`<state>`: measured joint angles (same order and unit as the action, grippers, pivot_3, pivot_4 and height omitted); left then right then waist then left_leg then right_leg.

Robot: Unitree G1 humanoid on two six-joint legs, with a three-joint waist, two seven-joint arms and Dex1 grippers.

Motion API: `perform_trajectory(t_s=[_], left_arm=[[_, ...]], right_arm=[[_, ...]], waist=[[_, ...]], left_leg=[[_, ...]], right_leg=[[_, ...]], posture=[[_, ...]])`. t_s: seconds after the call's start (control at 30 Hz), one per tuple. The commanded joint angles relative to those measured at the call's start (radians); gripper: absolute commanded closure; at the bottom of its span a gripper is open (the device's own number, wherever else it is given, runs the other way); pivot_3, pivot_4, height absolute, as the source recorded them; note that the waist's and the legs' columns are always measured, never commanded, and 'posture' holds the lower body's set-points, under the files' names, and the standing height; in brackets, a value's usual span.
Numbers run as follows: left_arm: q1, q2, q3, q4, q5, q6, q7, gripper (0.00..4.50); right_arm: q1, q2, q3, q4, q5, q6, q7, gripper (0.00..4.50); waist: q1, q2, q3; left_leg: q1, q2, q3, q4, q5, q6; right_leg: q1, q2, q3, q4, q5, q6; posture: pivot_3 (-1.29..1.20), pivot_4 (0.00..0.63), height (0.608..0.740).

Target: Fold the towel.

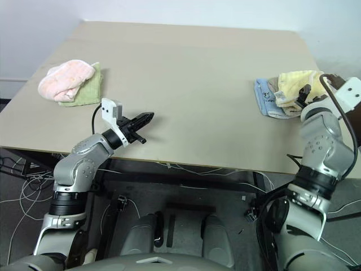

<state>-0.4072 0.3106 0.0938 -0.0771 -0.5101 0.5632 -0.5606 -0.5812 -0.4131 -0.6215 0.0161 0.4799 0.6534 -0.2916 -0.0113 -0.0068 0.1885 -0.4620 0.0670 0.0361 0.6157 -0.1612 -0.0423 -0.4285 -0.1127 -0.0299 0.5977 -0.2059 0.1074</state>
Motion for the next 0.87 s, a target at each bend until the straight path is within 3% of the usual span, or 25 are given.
perform_trajectory(t_s=[0.03, 0.1, 0.23, 0.4, 0.7, 0.87], left_arm=[[-0.029, 0.027, 0.016, 0.018, 0.033, -0.045, 0.006, 4.5], [-0.039, 0.047, 0.021, 0.058, 0.071, -0.087, 0.01, 4.5], [-0.034, 0.118, 0.0, 0.123, 0.157, -0.185, -0.022, 4.5], [-0.031, 0.178, 0.044, 0.184, 0.146, -0.227, -0.083, 4.5], [0.085, 0.237, 0.084, 0.024, 0.075, -0.142, -0.136, 4.5], [0.128, 0.258, 0.107, -0.044, 0.044, -0.087, -0.127, 4.5]], right_arm=[[0.084, -0.002, 0.058, -0.204, -0.066, -0.003, -0.02, 0.03], [0.148, -0.028, 0.16, -0.289, -0.121, -0.028, 0.04, 0.03], [0.236, -0.067, 0.391, -0.405, -0.115, -0.052, 0.291, 0.03], [0.253, -0.078, 0.603, -0.428, -0.106, -0.061, 0.521, 0.03], [0.139, 0.006, 0.677, -0.167, -0.187, -0.197, 0.629, 0.03], [0.134, 0.032, 0.681, -0.123, -0.218, -0.221, 0.647, 0.03]], waist=[[-0.001, 0.0, 0.0], [-0.004, 0.0, 0.0], [-0.012, 0.001, 0.0], [0.0, 0.0, 0.0], [-0.001, -0.001, 0.0], [-0.001, -0.001, 0.0]], left_leg=[[0.0, 0.0, 0.0, 0.0, 0.0, 0.0], [0.0, 0.0, 0.0, 0.0, 0.0, 0.0], [0.001, 0.0, 0.0, 0.0, 0.0, 0.0], [0.0, 0.001, 0.0, -0.001, 0.0, 0.0], [-0.001, 0.0, 0.0, -0.001, -0.001, 0.0], [-0.001, 0.0, 0.0, -0.002, 0.0, 0.0]], right_leg=[[0.0, 0.0, 0.0, 0.0, 0.0, 0.0], [0.0, 0.0, 0.0, 0.0, 0.0, 0.0], [0.0, 0.0, 0.0, 0.0, 0.0, 0.0], [0.0, 0.0, 0.0, -0.001, 0.0, -0.001], [-0.001, -0.001, -0.001, -0.002, 0.0, -0.001], [-0.002, -0.001, -0.001, -0.001, 0.0, -0.001]], posture=[[0.0, 0.15, 0.728], [0.0, 0.15, 0.728], [0.0, 0.15, 0.728], [0.0, 0.15, 0.728], [0.0, 0.15, 0.728], [0.0, 0.15, 0.728]])
